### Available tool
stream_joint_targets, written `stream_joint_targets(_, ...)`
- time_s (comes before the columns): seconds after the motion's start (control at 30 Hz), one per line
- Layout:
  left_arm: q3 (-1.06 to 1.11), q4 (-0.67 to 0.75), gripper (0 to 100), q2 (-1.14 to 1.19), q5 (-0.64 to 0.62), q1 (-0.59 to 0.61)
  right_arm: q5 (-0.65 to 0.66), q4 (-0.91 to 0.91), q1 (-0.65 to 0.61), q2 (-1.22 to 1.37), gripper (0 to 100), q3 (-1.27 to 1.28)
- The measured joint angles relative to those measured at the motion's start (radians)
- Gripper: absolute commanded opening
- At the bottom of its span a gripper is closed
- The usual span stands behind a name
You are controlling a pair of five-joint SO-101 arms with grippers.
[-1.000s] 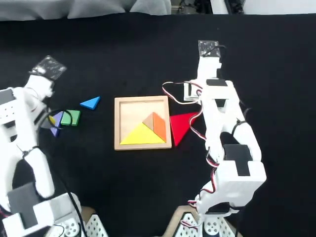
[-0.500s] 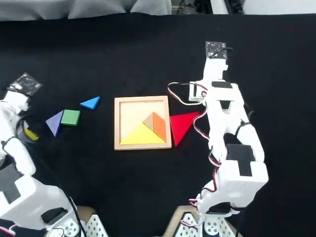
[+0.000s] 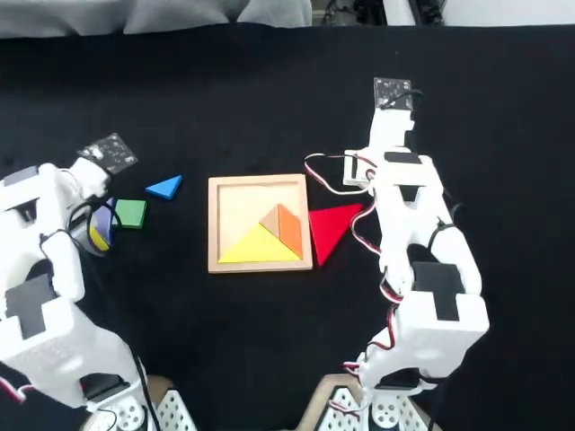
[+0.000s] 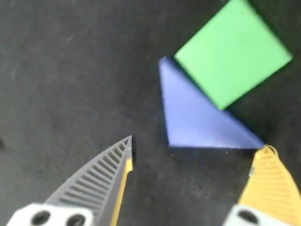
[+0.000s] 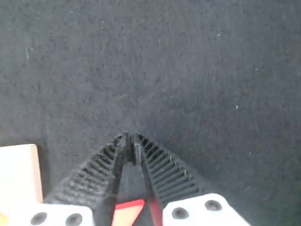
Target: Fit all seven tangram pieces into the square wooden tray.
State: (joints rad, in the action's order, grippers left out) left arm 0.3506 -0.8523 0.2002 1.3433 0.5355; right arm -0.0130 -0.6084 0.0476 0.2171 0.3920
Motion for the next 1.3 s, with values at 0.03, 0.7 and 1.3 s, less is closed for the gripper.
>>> stream_joint_targets(0.03,-0.008,0.005,39,0.006,0.000,-0.003,0.000,0.000,0.000,0.000,1.4,0.000)
stream_joint_targets(0.7,-0.140,-0.118,38,-0.115,-0.411,-0.041,0.000,-0.006,0.002,0.078,1.5,-0.068)
stream_joint_targets(1.3,-0.316,-0.255,38,0.219,-1.470,-0.028,0.021,-0.046,0.002,0.100,1.5,-0.107)
